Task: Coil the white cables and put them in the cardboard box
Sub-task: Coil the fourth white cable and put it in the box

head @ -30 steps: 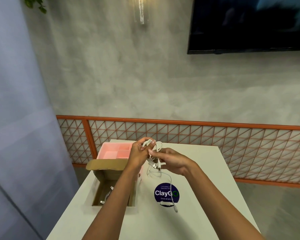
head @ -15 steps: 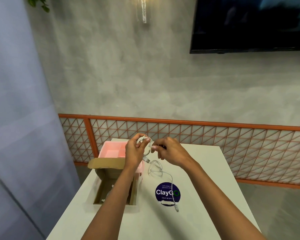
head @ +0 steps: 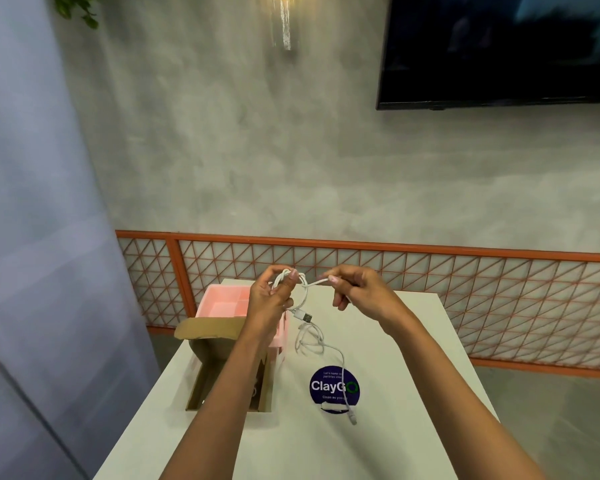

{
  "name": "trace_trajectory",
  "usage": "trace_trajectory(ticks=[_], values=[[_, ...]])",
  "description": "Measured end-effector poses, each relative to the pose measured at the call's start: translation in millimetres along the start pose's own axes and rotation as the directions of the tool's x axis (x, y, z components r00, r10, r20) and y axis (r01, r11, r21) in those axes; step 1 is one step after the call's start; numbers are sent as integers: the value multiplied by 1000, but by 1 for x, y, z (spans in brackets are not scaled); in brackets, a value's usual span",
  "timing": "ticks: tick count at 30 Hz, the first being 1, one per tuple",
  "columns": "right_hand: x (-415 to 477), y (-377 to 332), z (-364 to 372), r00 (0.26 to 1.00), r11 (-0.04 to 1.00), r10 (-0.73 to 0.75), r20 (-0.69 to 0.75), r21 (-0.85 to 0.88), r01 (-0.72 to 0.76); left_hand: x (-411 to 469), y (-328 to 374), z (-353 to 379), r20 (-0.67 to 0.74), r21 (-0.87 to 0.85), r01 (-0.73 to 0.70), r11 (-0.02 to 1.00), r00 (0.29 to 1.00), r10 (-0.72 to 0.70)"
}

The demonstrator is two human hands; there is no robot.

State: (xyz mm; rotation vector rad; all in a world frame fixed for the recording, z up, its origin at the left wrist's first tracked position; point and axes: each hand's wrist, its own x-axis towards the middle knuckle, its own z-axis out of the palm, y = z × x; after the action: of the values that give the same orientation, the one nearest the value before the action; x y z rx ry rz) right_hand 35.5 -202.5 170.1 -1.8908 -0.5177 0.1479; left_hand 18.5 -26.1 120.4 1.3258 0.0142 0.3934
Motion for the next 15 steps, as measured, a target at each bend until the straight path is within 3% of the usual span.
trace_trajectory(ticks=[12,15], values=[[6,4,-5,999,999,23,-27,23,-22,-5,9,0,255,-201,284,938,939,-229],[6,4,-5,999,999,41,-34,3,-41,-6,10,0,270,-99,274,957,933,-239]])
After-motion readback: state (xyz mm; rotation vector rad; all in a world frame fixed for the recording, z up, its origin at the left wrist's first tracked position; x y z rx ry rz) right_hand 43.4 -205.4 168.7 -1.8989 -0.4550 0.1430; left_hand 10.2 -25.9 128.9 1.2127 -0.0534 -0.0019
